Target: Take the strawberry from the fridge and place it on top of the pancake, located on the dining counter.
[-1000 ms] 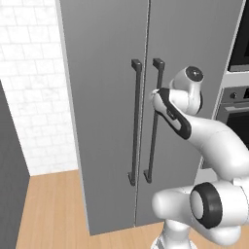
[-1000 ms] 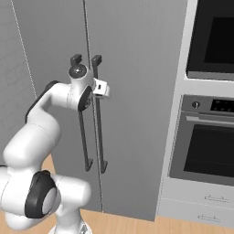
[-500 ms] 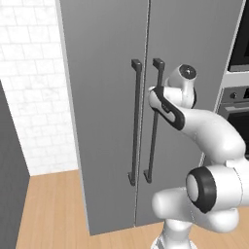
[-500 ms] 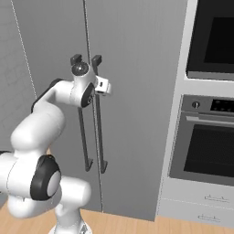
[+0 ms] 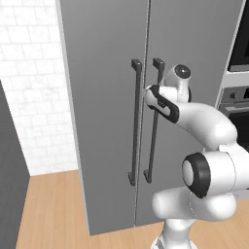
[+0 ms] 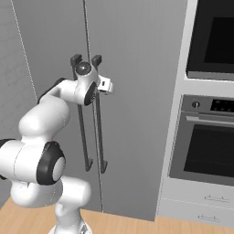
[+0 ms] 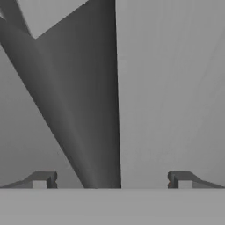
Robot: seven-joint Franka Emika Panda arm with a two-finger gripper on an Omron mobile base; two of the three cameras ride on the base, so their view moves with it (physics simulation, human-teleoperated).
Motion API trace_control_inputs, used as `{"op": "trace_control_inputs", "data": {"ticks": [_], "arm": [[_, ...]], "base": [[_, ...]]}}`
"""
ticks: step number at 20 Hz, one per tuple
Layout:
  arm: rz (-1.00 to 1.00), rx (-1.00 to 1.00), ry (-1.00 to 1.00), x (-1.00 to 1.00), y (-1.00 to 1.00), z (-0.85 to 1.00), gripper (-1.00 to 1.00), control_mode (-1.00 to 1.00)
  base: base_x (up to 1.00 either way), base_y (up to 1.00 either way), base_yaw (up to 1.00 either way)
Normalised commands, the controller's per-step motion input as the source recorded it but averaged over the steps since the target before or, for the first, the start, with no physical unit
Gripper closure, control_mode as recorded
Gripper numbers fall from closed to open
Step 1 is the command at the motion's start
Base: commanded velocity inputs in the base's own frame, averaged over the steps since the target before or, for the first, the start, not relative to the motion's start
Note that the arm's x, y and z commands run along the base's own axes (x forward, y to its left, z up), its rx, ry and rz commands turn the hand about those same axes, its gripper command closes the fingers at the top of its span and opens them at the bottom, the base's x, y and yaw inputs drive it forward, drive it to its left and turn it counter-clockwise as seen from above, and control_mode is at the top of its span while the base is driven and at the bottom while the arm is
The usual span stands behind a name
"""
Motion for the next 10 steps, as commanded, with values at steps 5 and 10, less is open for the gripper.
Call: {"op": "trace_control_inputs", "data": {"ticks": [5,10], "arm": [[0.00,0.00,-0.04,0.29,0.01,-0.10,-1.00,-1.00],[0.00,0.00,-0.06,0.31,0.05,-0.14,-1.00,-1.00]], "base": [[0.00,0.00,0.00],[0.00,0.00,0.00]]}}
